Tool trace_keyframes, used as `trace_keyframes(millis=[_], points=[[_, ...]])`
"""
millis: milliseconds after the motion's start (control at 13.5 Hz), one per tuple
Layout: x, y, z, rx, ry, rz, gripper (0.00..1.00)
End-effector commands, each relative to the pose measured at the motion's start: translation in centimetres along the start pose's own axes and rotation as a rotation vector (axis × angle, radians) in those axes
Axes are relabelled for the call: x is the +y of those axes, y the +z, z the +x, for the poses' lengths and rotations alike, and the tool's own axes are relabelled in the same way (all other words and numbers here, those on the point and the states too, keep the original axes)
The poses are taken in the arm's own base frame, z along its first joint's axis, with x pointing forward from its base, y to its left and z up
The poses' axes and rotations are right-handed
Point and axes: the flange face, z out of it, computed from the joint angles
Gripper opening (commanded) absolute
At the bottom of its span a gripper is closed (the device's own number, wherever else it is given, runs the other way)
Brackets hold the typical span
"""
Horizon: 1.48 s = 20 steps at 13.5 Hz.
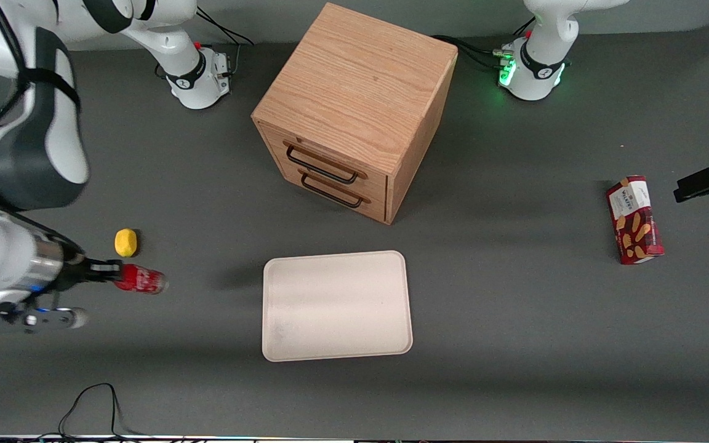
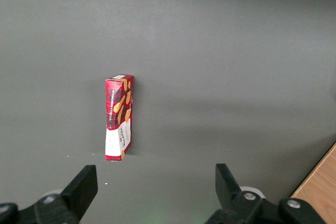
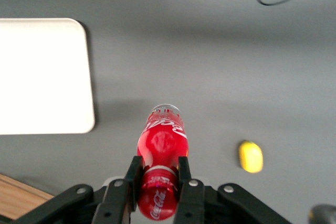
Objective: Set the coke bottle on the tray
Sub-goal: 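Carry the held bottle over to the white tray's edge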
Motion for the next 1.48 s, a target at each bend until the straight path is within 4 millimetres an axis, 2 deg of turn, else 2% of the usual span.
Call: trace_keyframes(millis=[0, 148, 295, 443, 665, 886, 1034, 1403], points=[[-5.1, 2.1, 1.5, 0.028, 0.055, 0.001, 0.0], [-9.5, 3.6, 2.2, 0.075, 0.106, 0.025, 0.0], [-12.1, 5.5, 2.8, 0.086, 0.119, 0.059, 0.0], [-13.3, 5.9, 3.0, 0.099, 0.127, 0.092, 0.0], [-15.4, 8.5, 4.1, 0.136, 0.195, 0.13, 0.0], [-16.5, 10.5, 4.9, 0.156, 0.217, 0.143, 0.0], [-16.5, 10.8, 4.9, 0.154, 0.217, 0.141, 0.0], [-16.8, 13.0, 5.6, 0.161, 0.222, 0.148, 0.0]])
